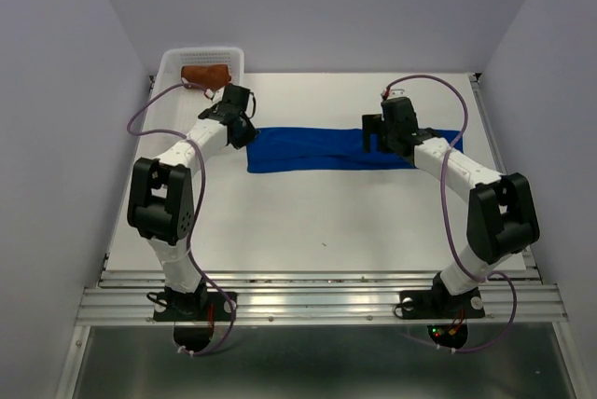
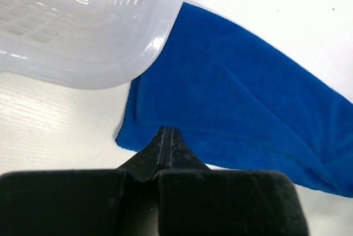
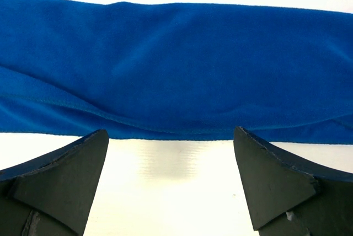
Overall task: Roll the towels
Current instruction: Fold the towel
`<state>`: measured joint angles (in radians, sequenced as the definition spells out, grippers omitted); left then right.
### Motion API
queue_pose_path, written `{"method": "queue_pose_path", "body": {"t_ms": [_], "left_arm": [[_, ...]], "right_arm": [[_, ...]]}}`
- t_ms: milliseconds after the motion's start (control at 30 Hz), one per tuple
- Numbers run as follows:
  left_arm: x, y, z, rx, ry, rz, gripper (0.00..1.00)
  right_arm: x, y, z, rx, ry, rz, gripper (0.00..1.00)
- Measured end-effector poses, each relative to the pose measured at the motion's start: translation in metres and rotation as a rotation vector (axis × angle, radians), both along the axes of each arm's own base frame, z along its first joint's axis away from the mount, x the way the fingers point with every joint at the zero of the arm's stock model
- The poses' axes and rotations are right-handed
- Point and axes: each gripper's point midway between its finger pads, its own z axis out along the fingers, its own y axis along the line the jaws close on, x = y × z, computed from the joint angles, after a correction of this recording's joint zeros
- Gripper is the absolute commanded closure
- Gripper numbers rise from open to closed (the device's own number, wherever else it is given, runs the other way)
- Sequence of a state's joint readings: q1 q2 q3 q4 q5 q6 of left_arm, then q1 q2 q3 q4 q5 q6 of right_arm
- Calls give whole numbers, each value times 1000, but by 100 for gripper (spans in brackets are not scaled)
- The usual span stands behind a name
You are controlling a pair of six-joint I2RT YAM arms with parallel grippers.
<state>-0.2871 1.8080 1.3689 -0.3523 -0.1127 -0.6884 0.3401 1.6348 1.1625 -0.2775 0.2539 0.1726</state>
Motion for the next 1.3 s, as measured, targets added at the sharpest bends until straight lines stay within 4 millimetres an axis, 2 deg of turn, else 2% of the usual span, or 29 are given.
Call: {"method": "queue_pose_path", "body": {"t_ms": [267, 333, 367, 433, 633, 733, 800, 933, 967, 1067, 1167, 1233, 1300], "left_arm": [[-12, 4, 27, -4, -23, 0, 100], [-14, 3, 29, -12, -24, -6, 91], [-14, 1, 29, -20, -21, -12, 82], [-17, -1, 21, -28, -1, -19, 69], [-27, -12, -26, -27, 106, -31, 66], [-28, -21, -45, -20, 141, -42, 66], [-26, -28, -50, -20, 148, -53, 66], [0, -44, -45, -33, 108, -71, 67], [6, -47, -45, -36, 101, -73, 67], [25, -56, -45, -41, 69, -75, 67], [31, -55, -57, -27, 85, -69, 69], [29, -54, -71, -12, 116, -67, 69], [30, -53, -74, -7, 117, -65, 69]], "right_arm": [[1, -5, 1, -18, -6, -20, 0], [1, -5, 1, -18, -6, -20, 0], [1, -5, 1, -18, -6, -20, 0], [1, -5, 1, -18, -6, -19, 0], [2, -12, 1, -30, -10, -49, 0], [7, -33, -3, 6, 1, -107, 0], [11, -52, -5, 28, 9, -153, 0], [20, -101, -15, 72, 35, -258, 0], [23, -107, -18, 79, 42, -270, 0], [37, -140, -35, 98, 75, -332, 0], [49, -165, -53, 129, 107, -373, 0], [54, -178, -66, 149, 131, -392, 0], [57, -188, -82, 172, 161, -401, 0]]}}
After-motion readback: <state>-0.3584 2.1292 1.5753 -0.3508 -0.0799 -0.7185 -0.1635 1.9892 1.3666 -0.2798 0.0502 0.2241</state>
